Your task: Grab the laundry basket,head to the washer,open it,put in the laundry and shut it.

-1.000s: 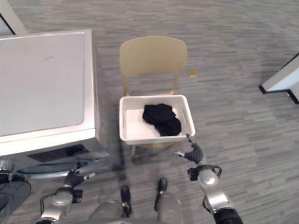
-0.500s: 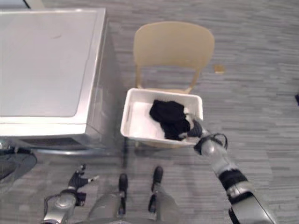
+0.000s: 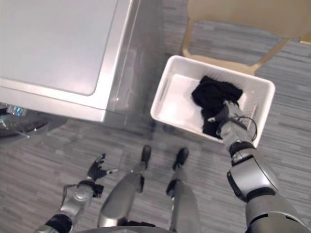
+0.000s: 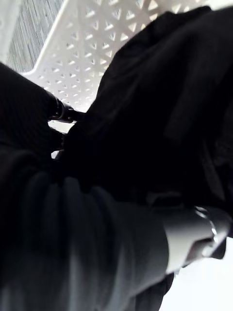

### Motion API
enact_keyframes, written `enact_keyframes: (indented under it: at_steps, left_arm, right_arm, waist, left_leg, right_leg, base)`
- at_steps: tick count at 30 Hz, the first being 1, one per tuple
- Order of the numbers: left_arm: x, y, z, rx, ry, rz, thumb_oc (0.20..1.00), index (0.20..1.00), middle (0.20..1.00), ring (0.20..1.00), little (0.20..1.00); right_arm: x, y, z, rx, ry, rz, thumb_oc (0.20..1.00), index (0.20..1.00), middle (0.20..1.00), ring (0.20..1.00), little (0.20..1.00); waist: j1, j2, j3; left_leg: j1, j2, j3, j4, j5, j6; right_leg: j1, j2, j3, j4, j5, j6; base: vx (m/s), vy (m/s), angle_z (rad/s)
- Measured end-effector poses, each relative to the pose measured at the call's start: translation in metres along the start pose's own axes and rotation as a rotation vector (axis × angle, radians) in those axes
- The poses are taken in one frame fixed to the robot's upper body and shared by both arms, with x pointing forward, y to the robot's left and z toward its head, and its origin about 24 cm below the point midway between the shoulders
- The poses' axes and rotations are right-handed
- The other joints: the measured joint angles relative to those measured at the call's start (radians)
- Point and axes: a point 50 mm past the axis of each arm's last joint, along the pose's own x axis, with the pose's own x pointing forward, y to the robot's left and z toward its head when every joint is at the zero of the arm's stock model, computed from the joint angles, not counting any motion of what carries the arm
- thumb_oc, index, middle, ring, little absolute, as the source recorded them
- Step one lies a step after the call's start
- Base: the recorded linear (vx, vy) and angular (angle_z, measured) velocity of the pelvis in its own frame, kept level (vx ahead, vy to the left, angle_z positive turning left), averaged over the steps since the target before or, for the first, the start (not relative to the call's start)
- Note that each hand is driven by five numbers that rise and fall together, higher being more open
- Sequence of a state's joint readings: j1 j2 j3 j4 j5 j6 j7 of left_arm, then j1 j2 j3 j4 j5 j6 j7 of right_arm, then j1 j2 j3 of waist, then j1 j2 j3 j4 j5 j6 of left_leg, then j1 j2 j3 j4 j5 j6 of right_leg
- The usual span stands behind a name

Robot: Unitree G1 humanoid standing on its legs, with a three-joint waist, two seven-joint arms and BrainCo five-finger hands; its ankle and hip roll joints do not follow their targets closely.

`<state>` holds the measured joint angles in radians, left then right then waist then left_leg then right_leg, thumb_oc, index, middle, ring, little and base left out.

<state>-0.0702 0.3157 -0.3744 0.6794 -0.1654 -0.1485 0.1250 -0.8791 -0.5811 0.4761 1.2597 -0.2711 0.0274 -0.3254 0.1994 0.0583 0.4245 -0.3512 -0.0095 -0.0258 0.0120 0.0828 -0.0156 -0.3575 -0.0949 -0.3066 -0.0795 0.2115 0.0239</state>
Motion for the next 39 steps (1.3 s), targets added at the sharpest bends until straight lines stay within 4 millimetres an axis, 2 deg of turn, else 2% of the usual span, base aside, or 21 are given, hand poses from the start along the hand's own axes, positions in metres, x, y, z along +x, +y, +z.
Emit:
enact_keyframes:
  at_steps: [3, 5, 9, 14, 16, 18, 22, 23, 26, 28, 31, 33, 35, 37, 38, 39]
  left_arm:
    - [0.006, -0.003, 0.015, -0.018, -0.051, -0.013, 1.0, 1.0, 1.0, 1.0, 1.0]
    - [0.007, -0.004, 0.024, -0.023, -0.087, -0.016, 1.0, 1.0, 1.0, 1.0, 1.0]
    - [0.009, -0.006, 0.028, -0.028, -0.098, -0.017, 1.0, 1.0, 1.0, 1.0, 1.0]
    - [0.008, -0.002, 0.03, -0.052, -0.107, 0.003, 1.0, 1.0, 1.0, 1.0, 1.0]
    - [0.006, 0.005, 0.027, -0.086, -0.101, 0.038, 1.0, 1.0, 1.0, 1.0, 1.0]
    - [0.004, 0.009, 0.025, -0.098, -0.095, 0.046, 1.0, 1.0, 1.0, 1.0, 1.0]
    - [-0.007, 0.022, 0.008, -0.122, -0.044, 0.086, 1.0, 1.0, 1.0, 1.0, 1.0]
    - [-0.016, 0.031, -0.006, -0.134, -0.003, 0.118, 1.0, 1.0, 1.0, 1.0, 1.0]
    - [-0.027, 0.038, -0.025, -0.137, 0.063, 0.135, 1.0, 1.0, 1.0, 1.0, 1.0]
    - [-0.036, 0.038, -0.038, -0.146, 0.108, 0.136, 1.0, 1.0, 1.0, 1.0, 1.0]
    - [-0.038, 0.037, -0.041, -0.14, 0.12, 0.128, 1.0, 1.0, 1.0, 1.0, 1.0]
    - [-0.033, 0.037, -0.035, -0.14, 0.106, 0.129, 1.0, 1.0, 1.0, 1.0, 1.0]
    - [-0.031, 0.035, -0.032, -0.146, 0.096, 0.124, 1.0, 1.0, 1.0, 1.0, 1.0]
    - [-0.031, 0.035, -0.031, -0.144, 0.089, 0.126, 1.0, 1.0, 1.0, 1.0, 1.0]
    - [-0.031, 0.036, -0.028, -0.142, 0.079, 0.127, 1.0, 1.0, 1.0, 1.0, 1.0]
    - [-0.03, 0.037, -0.024, -0.139, 0.059, 0.128, 1.0, 1.0, 1.0, 1.0, 1.0]
  right_arm:
    - [0.004, -0.011, 0.003, 0.099, 0.032, -0.051, 0.2, 0.2, 0.2, 0.2, 0.2]
    - [0.004, -0.014, 0.016, 0.227, 0.002, -0.067, 0.2, 0.2, 0.2, 0.2, 0.2]
    - [-0.001, -0.008, 0.029, 0.344, -0.061, -0.054, 0.2, 0.2, 0.2, 0.2, 0.2]
    - [-0.017, -0.006, 0.04, 0.653, -0.148, -0.074, 0.2, 0.2, 0.2, 0.2, 0.2]
    - [-0.031, -0.001, 0.041, 0.754, -0.21, -0.062, 0.2, 0.2, 0.2, 0.2, 0.2]
    - [-0.039, -0.004, 0.043, 0.781, -0.26, -0.058, 0.2, 0.2, 0.2, 0.2, 0.2]
    - [-0.064, 0.001, 0.049, 0.813, -0.38, 0.002, 0.2, 0.2, 0.2, 0.2, 0.2]
    - [-0.078, 0.007, 0.053, 0.854, -0.424, 0.043, 0.2, 0.2, 0.2, 0.2, 0.2]
    - [-0.1, 0.019, 0.055, 0.906, -0.464, 0.117, 0.2, 0.2, 0.2, 0.2, 0.2]
    - [-0.117, 0.026, 0.054, 0.926, -0.501, 0.191, 0.2, 0.2, 0.2, 0.2, 0.2]
    - [-0.134, 0.031, 0.054, 1.003, -0.542, 0.269, 0.2, 0.2, 0.2, 0.2, 0.2]
    - [-0.14, 0.036, 0.054, 1.035, -0.557, 0.33, 0.2, 0.2, 0.2, 0.2, 0.2]
    - [-0.144, 0.04, 0.049, 1.027, -0.548, 0.357, 0.2, 0.2, 0.2, 0.2, 0.2]
    - [-0.148, 0.037, 0.047, 1.024, -0.564, 0.364, 0.2, 0.2, 0.2, 0.2, 0.2]
    - [-0.152, 0.035, 0.048, 1.026, -0.58, 0.363, 0.2, 0.2, 0.2, 0.2, 0.2]
    - [-0.153, 0.031, 0.051, 1.029, -0.608, 0.362, 0.2, 0.2, 0.2, 0.2, 0.2]
  waist:
    - [-0.002, 0.011, 0.006]
    - [-0.003, 0.011, 0.006]
    - [-0.01, 0.011, 0.006]
    - [-0.035, 0.006, 0.003]
    - [-0.043, 0.001, 0.0]
    - [-0.057, -0.007, -0.004]
    - [-0.08, -0.051, -0.035]
    - [-0.096, -0.095, -0.072]
    - [-0.111, -0.141, -0.121]
    - [-0.114, -0.16, -0.175]
    - [-0.124, -0.157, -0.198]
    - [-0.139, -0.142, -0.197]
    - [-0.157, -0.107, -0.205]
    - [-0.151, -0.087, -0.207]
    - [-0.144, -0.081, -0.211]
    - [-0.13, -0.081, -0.211]
  left_leg:
    - [-0.012, -0.004, -0.017, -0.005, 0.01, 0.0]
    - [-0.008, -0.005, -0.016, -0.007, 0.01, 0.001]
    - [0.023, -0.004, -0.015, -0.016, 0.01, 0.001]
    - [0.077, -0.004, -0.013, -0.038, 0.013, 0.003]
    - [0.121, -0.003, -0.009, -0.049, 0.014, 0.003]
    - [0.139, -0.003, -0.003, -0.053, 0.013, 0.003]
    - [0.203, 0.001, 0.022, -0.063, 0.0, 0.001]
    - [0.234, 0.002, 0.047, -0.064, -0.014, 0.002]
    - [0.285, 0.002, 0.082, -0.063, -0.026, 0.007]
    - [0.32, 0.0, 0.126, -0.063, -0.045, 0.012]
    - [0.337, 0.001, 0.136, -0.053, -0.052, 0.024]
    - [0.325, 0.009, 0.101, -0.035, -0.058, 0.041]
    - [0.303, 0.031, 0.045, -0.028, -0.04, 0.044]
    - [0.285, 0.038, -0.019, -0.018, -0.003, 0.022]
    - [0.264, 0.033, -0.056, -0.006, 0.006, 0.014]
    - [0.238, 0.025, -0.095, 0.005, 0.016, -0.001]
  right_leg:
    - [-0.006, -0.002, -0.018, 0.0, 0.0, 0.0]
    - [-0.004, -0.002, -0.016, 0.0, 0.0, 0.0]
    - [0.021, -0.001, -0.013, 0.0, 0.001, -0.001]
    - [0.065, -0.001, -0.006, 0.0, 0.0, 0.0]
    - [0.101, -0.001, 0.004, 0.0, 0.0, 0.0]
    - [0.117, 0.0, 0.009, 0.0, -0.002, 0.002]
    - [0.163, 0.002, 0.039, 0.0, -0.009, 0.011]
    - [0.175, 0.011, 0.072, 0.0, -0.012, 0.015]
    - [0.21, 0.016, 0.103, 0.0, -0.013, 0.016]
    - [0.224, 0.014, 0.138, -0.001, -0.018, 0.024]
    - [0.246, 0.003, 0.159, 0.017, -0.025, 0.033]
    - [0.228, 0.003, 0.173, 0.101, -0.06, 0.057]
    - [0.202, 0.013, 0.226, 0.253, -0.15, 0.064]
    - [0.211, 0.035, 0.296, 0.379, -0.257, 0.069]
    - [0.228, 0.041, 0.317, 0.387, -0.302, 0.07]
    - [0.268, 0.04, 0.311, 0.321, -0.329, 0.058]
  base:
    - [-0.01, -0.014, 0.18]
    - [0.0, 0.0, 0.0]
    - [0.0, -0.011, -0.02]
    - [0.0, -0.006, -0.01]
    - [0.06, 0.006, -0.1]
    - [0.05, 0.011, -0.05]
    - [0.05, 0.045, -0.28]
    - [0.08, 0.079, -0.42]
    - [0.03, 0.084, -0.42]
    - [-0.08, 0.059, -0.58]
    - [-0.12, -0.016, -0.12]
    - [-0.19, -0.08, 0.55]
    - [-0.15, -0.137, 0.86]
    - [-0.15, -0.187, 0.92]
    - [-0.17, -0.239, 1.08]
    - [-0.24, -0.273, 1.03]
